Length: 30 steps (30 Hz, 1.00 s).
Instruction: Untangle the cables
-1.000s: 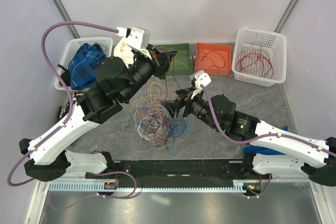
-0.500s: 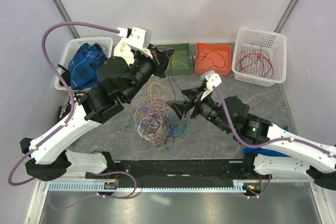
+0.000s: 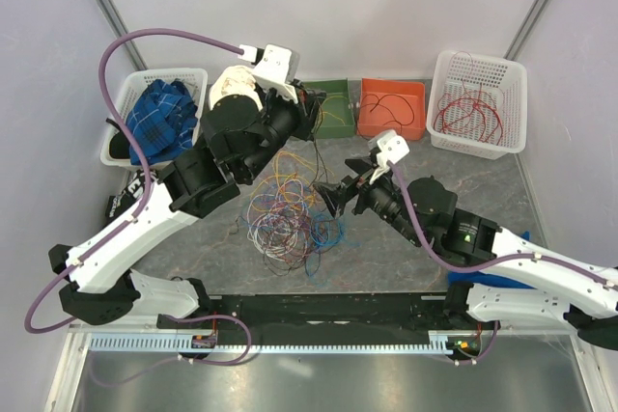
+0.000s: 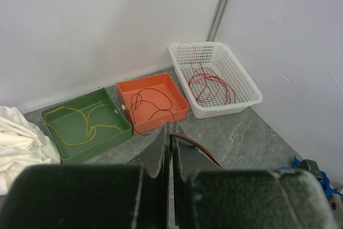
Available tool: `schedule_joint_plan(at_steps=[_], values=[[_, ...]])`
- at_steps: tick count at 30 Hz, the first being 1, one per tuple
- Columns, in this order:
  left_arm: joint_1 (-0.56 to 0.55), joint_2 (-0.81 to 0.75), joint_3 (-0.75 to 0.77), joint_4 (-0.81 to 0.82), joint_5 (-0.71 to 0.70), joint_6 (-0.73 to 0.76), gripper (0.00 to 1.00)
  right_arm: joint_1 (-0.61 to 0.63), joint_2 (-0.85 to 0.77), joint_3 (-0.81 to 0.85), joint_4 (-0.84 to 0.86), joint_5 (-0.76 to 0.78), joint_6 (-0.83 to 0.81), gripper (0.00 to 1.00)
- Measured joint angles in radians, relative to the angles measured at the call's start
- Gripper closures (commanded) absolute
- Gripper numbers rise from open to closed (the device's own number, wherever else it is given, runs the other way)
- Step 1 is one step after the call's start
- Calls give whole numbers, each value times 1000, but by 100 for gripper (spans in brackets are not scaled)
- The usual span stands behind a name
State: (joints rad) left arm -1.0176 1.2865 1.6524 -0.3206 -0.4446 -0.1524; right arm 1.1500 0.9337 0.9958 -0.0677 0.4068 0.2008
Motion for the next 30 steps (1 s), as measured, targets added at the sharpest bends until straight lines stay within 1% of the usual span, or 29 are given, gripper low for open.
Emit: schedule_joint_plan(at_steps=[9, 12, 13, 15, 16, 18, 19, 21, 22, 23, 24, 25, 27, 28, 30], values=[[0, 0, 7, -12, 8, -9, 98, -5, 89, 1, 31, 3, -49, 8], [0, 0, 8, -21, 11, -16, 98, -26, 123, 1, 50, 6, -51, 16], [0, 0, 8, -23, 12, -18, 98, -43, 133, 2, 56, 5, -48, 24], [0, 0, 8, -24, 15, -22, 98, -85, 147, 2, 65, -2, -41, 34], [0, -1, 7, -24, 18, -23, 98, -104, 150, 2, 71, -8, -38, 48], [0, -4, 7, -26, 22, -24, 98, -142, 153, 2, 85, -16, -28, 60], [0, -6, 7, -27, 25, -25, 98, -154, 153, 2, 92, -18, -21, 71], [0, -11, 7, -29, 26, -26, 98, -165, 153, 2, 108, -30, -9, 81], [0, -16, 5, -29, 26, -27, 98, -166, 153, 1, 114, -37, -2, 91], [0, -21, 2, -30, 26, -27, 98, -166, 153, 1, 118, -45, 0, 97], [0, -26, 0, -29, 26, -28, 96, -166, 152, 1, 121, -53, 8, 100], [0, -30, -3, -29, 26, -29, 86, -166, 151, 0, 122, -59, 7, 100], [0, -38, -9, -29, 26, -31, 70, -166, 145, 0, 122, -72, 16, 100], [0, -41, -12, -29, 25, -33, 50, -166, 141, 0, 121, -75, 17, 100], [0, -50, -26, -25, 22, -34, 31, -166, 128, 0, 119, -81, 20, 100]])
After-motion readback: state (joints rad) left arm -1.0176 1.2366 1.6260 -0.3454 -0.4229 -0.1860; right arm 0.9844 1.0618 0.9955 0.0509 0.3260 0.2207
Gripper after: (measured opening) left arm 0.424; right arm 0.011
